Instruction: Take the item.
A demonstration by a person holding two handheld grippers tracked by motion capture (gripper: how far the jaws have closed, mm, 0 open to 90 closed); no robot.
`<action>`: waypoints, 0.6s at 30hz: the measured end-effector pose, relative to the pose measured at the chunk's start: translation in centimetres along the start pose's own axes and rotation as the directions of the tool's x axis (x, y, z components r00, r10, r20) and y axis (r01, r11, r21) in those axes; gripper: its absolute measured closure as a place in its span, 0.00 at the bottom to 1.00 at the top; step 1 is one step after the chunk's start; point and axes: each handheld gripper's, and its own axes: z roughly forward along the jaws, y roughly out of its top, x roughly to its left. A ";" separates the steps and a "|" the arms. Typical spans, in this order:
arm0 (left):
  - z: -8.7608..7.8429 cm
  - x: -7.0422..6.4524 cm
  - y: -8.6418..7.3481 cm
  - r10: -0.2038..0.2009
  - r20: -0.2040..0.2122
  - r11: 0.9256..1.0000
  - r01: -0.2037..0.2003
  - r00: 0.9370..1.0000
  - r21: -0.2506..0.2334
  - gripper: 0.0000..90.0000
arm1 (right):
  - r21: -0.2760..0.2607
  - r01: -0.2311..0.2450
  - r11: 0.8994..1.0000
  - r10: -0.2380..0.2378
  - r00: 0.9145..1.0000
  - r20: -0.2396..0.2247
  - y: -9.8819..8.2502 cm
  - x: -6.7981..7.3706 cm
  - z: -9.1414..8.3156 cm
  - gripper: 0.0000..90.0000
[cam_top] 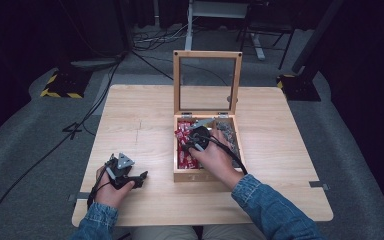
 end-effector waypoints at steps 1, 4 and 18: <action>0.0 0.0 0.0 0.000 0.000 1.000 0.000 1.000 0.000 0.28 | -0.002 -0.006 1.000 0.006 1.000 -0.009 0.0 0.1 0.0 0.90; 0.0 0.0 0.0 0.000 0.000 1.000 0.000 1.000 0.000 0.28 | -0.005 -0.010 1.000 0.009 0.999 -0.037 0.1 0.4 -0.1 0.93; 0.0 0.1 0.0 0.010 0.007 1.000 -0.010 1.000 0.006 0.26 | -0.069 -0.022 0.997 0.016 0.996 -0.087 1.5 0.9 -2.5 0.94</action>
